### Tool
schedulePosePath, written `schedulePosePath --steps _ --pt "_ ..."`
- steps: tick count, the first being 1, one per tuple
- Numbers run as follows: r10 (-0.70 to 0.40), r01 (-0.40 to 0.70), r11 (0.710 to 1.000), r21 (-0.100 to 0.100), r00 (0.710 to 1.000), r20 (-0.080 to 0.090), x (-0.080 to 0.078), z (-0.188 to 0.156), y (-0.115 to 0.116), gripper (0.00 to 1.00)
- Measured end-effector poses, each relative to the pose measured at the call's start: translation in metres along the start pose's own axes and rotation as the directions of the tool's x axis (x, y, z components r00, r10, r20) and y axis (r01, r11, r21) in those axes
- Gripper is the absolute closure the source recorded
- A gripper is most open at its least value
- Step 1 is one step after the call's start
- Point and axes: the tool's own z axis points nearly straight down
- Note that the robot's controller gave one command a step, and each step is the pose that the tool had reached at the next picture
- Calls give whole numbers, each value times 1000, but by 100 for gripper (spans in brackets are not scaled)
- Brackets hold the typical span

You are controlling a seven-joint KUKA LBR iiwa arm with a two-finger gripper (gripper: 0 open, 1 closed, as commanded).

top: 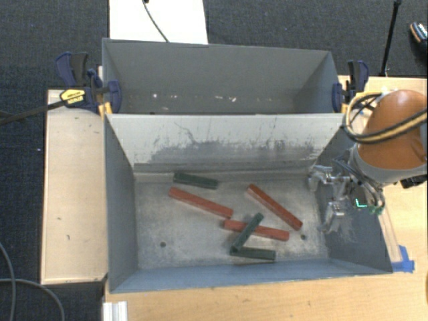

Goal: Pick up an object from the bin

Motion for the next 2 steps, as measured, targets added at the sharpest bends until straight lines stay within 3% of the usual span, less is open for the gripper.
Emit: schedulePosePath --steps 1,2 --pt "42 -42 999 -3 999 2 -12 60 86 0" --pt "212 -212 977 0 977 12 -40 26 59 0"
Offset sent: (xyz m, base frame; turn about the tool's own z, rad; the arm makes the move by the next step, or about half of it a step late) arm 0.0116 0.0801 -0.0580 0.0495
